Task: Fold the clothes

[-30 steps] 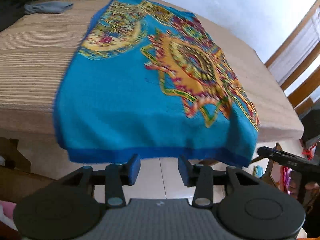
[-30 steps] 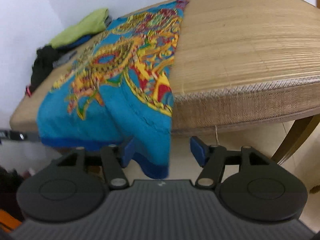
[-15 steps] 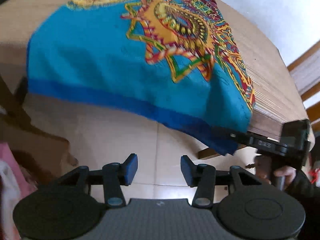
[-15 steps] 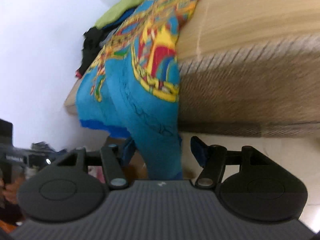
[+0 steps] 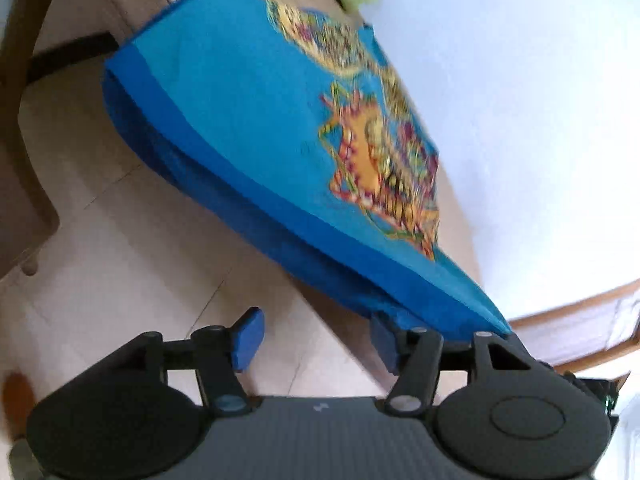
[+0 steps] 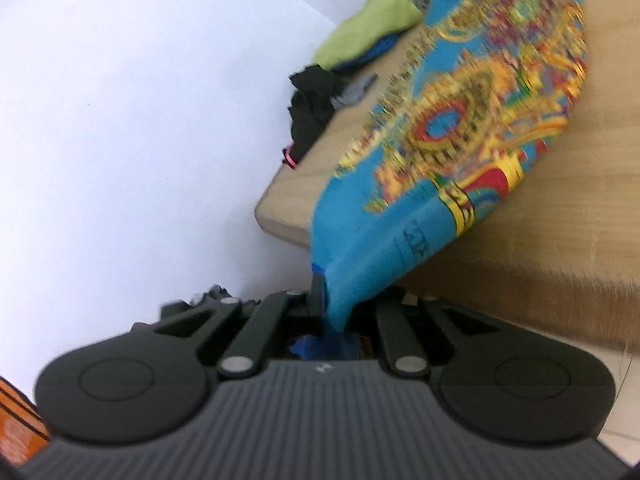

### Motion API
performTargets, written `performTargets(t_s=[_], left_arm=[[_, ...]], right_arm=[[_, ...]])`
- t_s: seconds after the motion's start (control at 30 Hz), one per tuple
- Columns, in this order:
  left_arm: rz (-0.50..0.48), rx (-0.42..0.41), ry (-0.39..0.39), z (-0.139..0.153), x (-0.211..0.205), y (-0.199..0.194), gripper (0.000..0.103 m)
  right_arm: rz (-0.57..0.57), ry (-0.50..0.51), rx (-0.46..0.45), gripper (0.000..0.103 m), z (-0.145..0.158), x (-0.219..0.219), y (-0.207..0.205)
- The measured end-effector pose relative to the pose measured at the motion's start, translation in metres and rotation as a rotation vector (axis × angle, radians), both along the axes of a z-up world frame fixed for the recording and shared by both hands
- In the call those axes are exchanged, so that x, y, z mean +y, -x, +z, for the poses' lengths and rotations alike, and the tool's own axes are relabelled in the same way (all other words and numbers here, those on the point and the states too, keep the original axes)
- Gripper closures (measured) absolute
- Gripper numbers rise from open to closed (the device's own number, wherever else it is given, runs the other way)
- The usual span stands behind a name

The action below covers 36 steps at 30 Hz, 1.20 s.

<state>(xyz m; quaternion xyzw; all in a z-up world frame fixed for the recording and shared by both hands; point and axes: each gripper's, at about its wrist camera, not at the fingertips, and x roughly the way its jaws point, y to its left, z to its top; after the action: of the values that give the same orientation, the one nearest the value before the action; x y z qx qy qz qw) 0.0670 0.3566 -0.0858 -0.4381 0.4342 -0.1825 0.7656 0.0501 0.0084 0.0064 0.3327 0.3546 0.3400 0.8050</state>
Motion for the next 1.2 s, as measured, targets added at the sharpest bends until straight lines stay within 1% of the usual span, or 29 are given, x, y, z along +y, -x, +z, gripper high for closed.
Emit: performTargets(t_s=[0.07, 0.17, 0.27, 0.37, 0.53, 0.6, 0.7, 0.77, 0.87, 0.97, 1.1, 1.13, 1.2], left_arm=[[0.053, -0.012, 0.090, -0.006, 0.007, -0.001, 0.040], [0.109, -0.023, 0.168, -0.014, 0.014, -0.001, 0.039], [0.146, -0.028, 0.217, -0.019, 0.016, 0.003, 0.039], [0.202, -0.024, 0.255, -0.023, 0.021, 0.010, 0.039], [0.263, -0.031, 0.254, -0.021, 0.029, 0.025, 0.039], [0.296, -0.028, 0.276, -0.025, 0.034, 0.030, 0.039], [0.348, -0.032, 0.328, -0.034, 0.040, 0.026, 0.039], [0.359, -0.057, 0.357, -0.036, 0.043, 0.018, 0.039], [0.358, -0.065, 0.341, -0.038, 0.041, 0.010, 0.039], [0.358, -0.054, 0.356, -0.042, 0.044, 0.021, 0.039], [0.376, -0.019, 0.363, -0.050, 0.054, 0.033, 0.038], [0.386, -0.013, 0.380, -0.054, 0.057, 0.036, 0.038], [0.410, -0.030, 0.419, -0.060, 0.063, 0.042, 0.038]], right_arm=[[0.008, 0.012, -0.014, 0.096, 0.009, 0.002, -0.002], [0.003, 0.011, -0.016, 0.096, 0.016, 0.004, -0.003], [-0.011, -0.004, -0.012, 0.096, 0.019, 0.004, -0.001], [-0.019, -0.010, -0.011, 0.096, 0.019, 0.005, -0.001], [-0.023, -0.022, 0.003, 0.096, 0.014, 0.007, -0.004], [-0.025, -0.036, 0.008, 0.096, 0.013, 0.006, -0.003], [-0.024, -0.046, 0.013, 0.096, 0.014, 0.005, -0.002], [-0.021, -0.039, 0.014, 0.096, 0.014, 0.005, -0.002], [-0.021, -0.029, 0.025, 0.096, 0.015, 0.004, -0.001], [-0.023, -0.031, 0.026, 0.096, 0.018, 0.003, -0.002], [-0.028, -0.063, 0.012, 0.096, 0.028, 0.002, -0.006], [-0.027, -0.068, 0.009, 0.096, 0.030, 0.002, -0.007], [-0.019, -0.062, 0.002, 0.096, 0.034, 0.005, -0.008]])
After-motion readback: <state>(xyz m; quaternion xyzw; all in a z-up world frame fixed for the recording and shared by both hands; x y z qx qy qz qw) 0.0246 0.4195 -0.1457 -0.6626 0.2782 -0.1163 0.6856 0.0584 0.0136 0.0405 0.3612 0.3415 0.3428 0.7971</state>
